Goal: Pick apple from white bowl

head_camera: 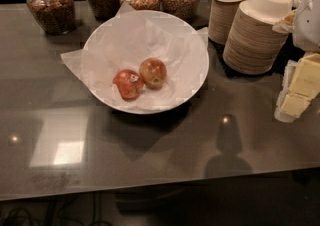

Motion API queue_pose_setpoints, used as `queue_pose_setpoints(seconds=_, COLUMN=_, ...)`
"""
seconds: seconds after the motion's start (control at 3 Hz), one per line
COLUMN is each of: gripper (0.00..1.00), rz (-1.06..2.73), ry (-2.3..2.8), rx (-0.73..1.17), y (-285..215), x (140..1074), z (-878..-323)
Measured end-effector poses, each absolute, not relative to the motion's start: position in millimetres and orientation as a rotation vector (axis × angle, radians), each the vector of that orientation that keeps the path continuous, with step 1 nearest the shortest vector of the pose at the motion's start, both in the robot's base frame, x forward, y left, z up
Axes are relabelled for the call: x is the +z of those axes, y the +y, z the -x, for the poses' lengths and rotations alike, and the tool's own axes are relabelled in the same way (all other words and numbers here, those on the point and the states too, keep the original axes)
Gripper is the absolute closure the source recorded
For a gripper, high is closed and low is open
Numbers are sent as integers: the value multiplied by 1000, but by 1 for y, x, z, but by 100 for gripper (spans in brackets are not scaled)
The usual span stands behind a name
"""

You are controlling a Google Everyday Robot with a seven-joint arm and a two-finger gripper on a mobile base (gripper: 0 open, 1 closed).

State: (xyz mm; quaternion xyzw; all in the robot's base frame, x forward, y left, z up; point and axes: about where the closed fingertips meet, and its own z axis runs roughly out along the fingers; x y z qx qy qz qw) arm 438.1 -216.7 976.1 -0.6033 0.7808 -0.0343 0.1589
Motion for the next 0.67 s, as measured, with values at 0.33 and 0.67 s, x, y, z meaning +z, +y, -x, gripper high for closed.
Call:
queue_pose_setpoints(seconds=0.33, gripper=0, rz=1725, ry=2232, rx=-98, y=-217, x=976, z=-438)
queue_pose_setpoints(seconds=0.67, gripper=0, rz=1736, ry=2194, rx=-107, y=-211, x=978, z=-443)
